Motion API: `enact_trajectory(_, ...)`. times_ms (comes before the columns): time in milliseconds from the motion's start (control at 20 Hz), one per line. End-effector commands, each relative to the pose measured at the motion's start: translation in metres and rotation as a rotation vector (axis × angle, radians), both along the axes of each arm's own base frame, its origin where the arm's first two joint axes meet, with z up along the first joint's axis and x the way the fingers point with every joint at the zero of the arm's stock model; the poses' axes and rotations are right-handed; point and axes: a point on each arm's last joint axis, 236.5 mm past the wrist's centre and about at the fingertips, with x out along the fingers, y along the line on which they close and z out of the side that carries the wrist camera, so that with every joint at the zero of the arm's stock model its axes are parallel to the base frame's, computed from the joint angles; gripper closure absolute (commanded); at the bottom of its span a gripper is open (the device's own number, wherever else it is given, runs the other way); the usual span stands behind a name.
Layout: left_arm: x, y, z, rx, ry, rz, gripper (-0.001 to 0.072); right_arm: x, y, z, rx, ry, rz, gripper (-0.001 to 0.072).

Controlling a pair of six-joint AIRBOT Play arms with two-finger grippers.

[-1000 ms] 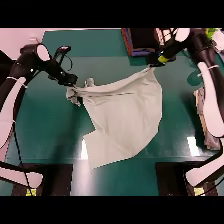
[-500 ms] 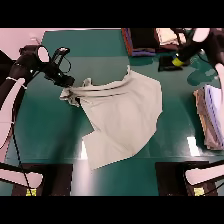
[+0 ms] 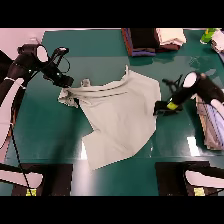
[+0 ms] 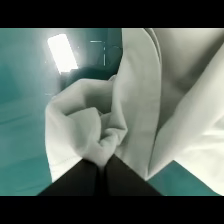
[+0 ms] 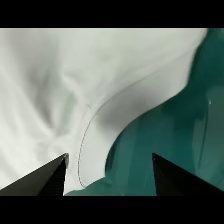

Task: Fold the shirts.

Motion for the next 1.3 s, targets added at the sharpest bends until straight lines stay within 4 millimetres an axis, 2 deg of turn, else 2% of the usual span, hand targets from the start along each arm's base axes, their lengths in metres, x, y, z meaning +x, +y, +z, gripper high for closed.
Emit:
enact_trajectory(0, -0.003, 0.000, -0.001, 0.000, 0.012, 0.000, 0.0681, -0.029, 0.020, -0.024, 0.014, 0.029, 0.008, 0.0132)
enact_trajectory(100, -0.004, 0.000, -0.001, 0.001, 0.016, 0.000, 0.0681, -0.033, 0.026, -0.027, 0.013, 0.029, 0.027, 0.0146)
enact_trajectory(200, -0.005, 0.001, -0.001, 0.002, 0.022, 0.000, 0.0680, -0.030, 0.034, -0.028, 0.014, 0.002, 0.049, 0.0281)
enact_trajectory(250, -0.006, 0.001, -0.001, 0.003, 0.027, -0.001, 0.0681, -0.029, 0.037, -0.028, 0.014, -0.007, 0.060, 0.0288)
enact_trajectory(300, -0.008, 0.001, -0.002, 0.004, 0.033, -0.001, 0.0681, -0.028, 0.041, -0.029, 0.015, -0.019, 0.071, 0.0395)
enact_trajectory(350, -0.009, 0.001, -0.001, 0.005, 0.036, -0.001, 0.0681, -0.027, 0.043, -0.029, 0.013, -0.028, 0.079, 0.0569)
enact_trajectory(400, -0.009, 0.002, 0.002, 0.005, 0.030, -0.001, 0.0681, -0.024, 0.043, -0.028, 0.010, -0.040, 0.086, 0.0691)
enact_trajectory(500, -0.012, 0.002, 0.017, 0.002, 0.004, -0.001, 0.0681, -0.014, 0.040, -0.017, -0.003, -0.061, 0.097, 0.0692)
enact_trajectory(550, -0.018, 0.003, 0.028, 0.000, -0.004, -0.003, 0.0681, -0.004, 0.033, -0.006, -0.024, -0.081, 0.107, 0.0692)
enact_trajectory(700, -0.042, 0.006, 0.061, -0.007, -0.017, -0.004, 0.0681, 0.041, 0.003, 0.043, -0.121, -0.203, 0.115, 0.0693)
enact_trajectory(800, -0.061, 0.000, 0.080, -0.049, -0.019, -0.007, 0.0682, 0.072, -0.017, 0.077, -0.160, -0.304, 0.082, 0.0694)
enact_trajectory(950, -0.076, -0.006, 0.097, -0.093, -0.064, -0.014, 0.0681, 0.107, -0.046, 0.112, -0.177, -0.403, 0.012, 0.0694)
enact_trajectory(1050, -0.059, 0.005, 0.103, -0.054, -0.143, 0.001, 0.0682, 0.124, -0.057, 0.124, -0.181, -0.435, -0.020, 0.0694)
enact_trajectory(1150, -0.018, 0.015, 0.112, -0.009, -0.302, 0.019, 0.0682, 0.135, -0.058, 0.128, -0.176, -0.438, -0.028, 0.0694)
enact_trajectory(1250, 0.014, 0.015, 0.102, -0.002, -0.368, 0.031, 0.0681, 0.139, -0.053, 0.122, -0.174, -0.407, -0.010, 0.0694)
